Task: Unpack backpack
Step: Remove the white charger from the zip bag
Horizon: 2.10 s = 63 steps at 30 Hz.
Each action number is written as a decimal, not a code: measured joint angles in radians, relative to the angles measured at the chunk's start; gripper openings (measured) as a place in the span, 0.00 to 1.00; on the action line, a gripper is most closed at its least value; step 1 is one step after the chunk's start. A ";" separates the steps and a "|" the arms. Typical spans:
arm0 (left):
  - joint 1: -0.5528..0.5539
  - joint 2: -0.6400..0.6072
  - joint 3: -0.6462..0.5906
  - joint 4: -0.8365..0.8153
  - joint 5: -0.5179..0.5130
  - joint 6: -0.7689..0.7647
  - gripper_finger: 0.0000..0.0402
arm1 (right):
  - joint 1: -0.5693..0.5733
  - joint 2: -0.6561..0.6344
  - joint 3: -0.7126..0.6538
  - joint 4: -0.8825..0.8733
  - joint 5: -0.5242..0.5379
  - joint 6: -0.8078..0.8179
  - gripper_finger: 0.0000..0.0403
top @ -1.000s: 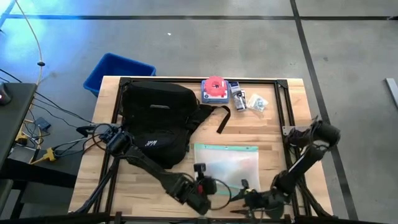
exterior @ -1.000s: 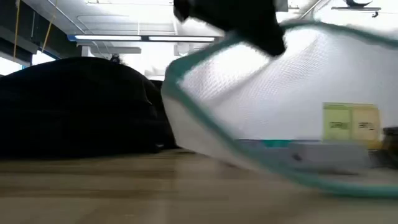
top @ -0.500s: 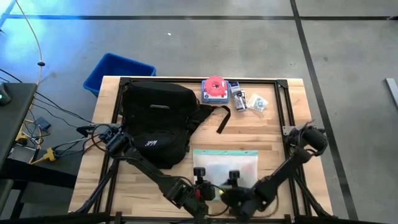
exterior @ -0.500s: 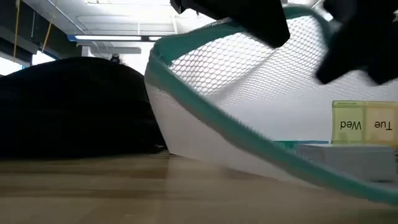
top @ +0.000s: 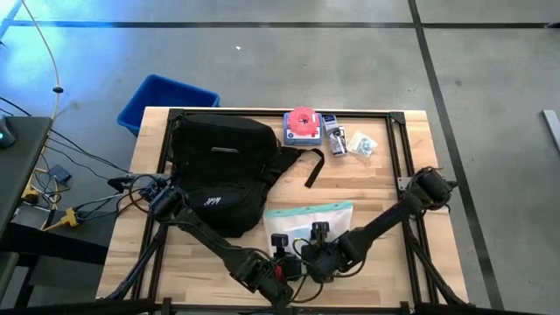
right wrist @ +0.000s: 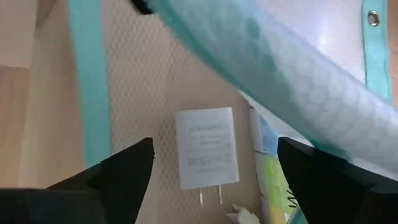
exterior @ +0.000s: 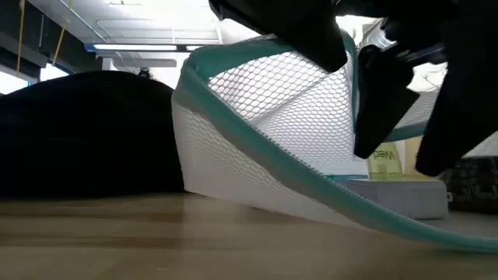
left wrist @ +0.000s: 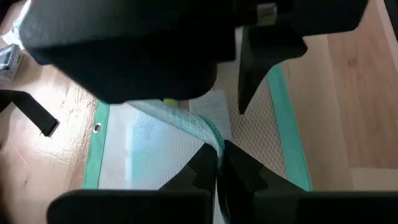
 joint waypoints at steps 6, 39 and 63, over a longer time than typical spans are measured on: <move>-0.002 0.001 0.000 -0.032 0.001 -0.011 0.00 | -0.004 0.035 0.000 0.017 -0.018 -0.014 0.81; 0.027 -0.002 -0.098 -0.107 -0.011 -0.123 0.00 | 0.283 -0.020 0.356 -0.522 0.160 0.249 0.34; -0.001 -0.001 -0.099 -0.106 0.010 -0.109 0.00 | -1.026 -0.530 -0.588 -0.028 0.011 0.033 0.73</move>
